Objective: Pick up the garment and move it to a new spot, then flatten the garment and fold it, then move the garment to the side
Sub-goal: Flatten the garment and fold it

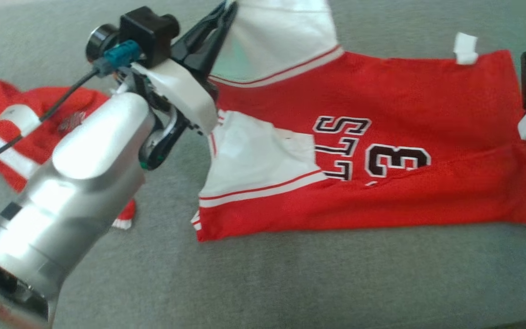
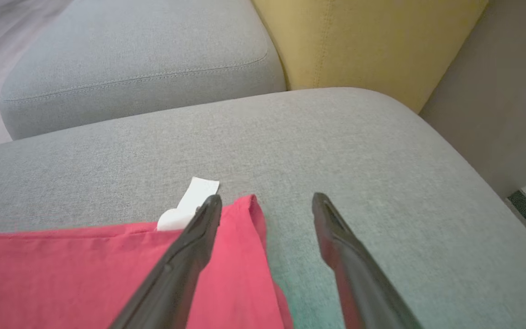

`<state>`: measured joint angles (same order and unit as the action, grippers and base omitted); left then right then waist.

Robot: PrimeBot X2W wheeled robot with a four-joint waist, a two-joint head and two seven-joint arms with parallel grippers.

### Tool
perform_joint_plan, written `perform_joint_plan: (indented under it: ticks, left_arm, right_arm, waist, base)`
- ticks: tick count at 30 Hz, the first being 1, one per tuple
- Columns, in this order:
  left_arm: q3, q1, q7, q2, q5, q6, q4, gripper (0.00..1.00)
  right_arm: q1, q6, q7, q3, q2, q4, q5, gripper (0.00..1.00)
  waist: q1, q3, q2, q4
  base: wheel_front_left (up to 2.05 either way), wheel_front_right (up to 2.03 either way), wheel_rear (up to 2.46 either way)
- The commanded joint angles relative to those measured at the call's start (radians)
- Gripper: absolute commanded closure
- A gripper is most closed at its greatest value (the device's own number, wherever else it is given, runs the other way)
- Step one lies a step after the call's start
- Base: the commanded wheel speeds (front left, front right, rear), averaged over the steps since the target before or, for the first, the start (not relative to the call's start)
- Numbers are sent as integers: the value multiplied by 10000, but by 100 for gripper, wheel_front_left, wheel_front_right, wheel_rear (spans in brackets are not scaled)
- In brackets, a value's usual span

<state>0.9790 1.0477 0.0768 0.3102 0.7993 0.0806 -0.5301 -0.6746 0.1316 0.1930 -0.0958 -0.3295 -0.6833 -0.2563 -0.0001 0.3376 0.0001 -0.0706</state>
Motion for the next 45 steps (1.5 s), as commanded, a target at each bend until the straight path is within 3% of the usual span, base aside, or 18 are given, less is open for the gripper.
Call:
perform_joint_plan:
  ticks: [1,8,20,21,22,32,45]
  left_arm:
    - [-268,291,-87,346,-113,-87,476,100]
    - [-196,184,-545,661,-123,-434,1692,100]
    - [-287,405,-748,878,-166,-764,2300,100]
    - [-315,413,-769,906,-142,-796,2292,100]
    - [-362,399,-789,917,-76,-827,2275,100]
    - [-944,839,-410,972,142,-1062,1364,100]
    - [-1190,2581,1073,13,-462,-958,-1222,100]
  right_arm:
    - [-380,-9,58,44,-243,105,158,0]
    - [-1270,-9,237,-170,-344,-1153,991,0]
    - [-2128,-9,-50,-459,-250,-2815,2058,0]
    - [-2205,-9,-89,-478,-217,-2900,2100,60]
    - [-2294,-9,-175,-494,-195,-2957,2133,100]
    - [-3031,-9,-1511,-104,78,-2921,1449,100]
    - [-3741,-9,-3053,265,-176,-2492,315,100]
  waist:
    - [1,218,-1,290]
    - [1,786,-1,603]
    - [1,1275,-1,626]
    - [1,1295,-1,608]
    - [1,1306,-1,588]
    - [1,1056,-1,231]
    - [1,1090,-1,-137]
  base:
    - [0,0,0]
    - [0,0,0]
    - [0,0,0]
    - [0,0,0]
    - [0,0,0]
    - [0,0,0]
    - [0,0,0]
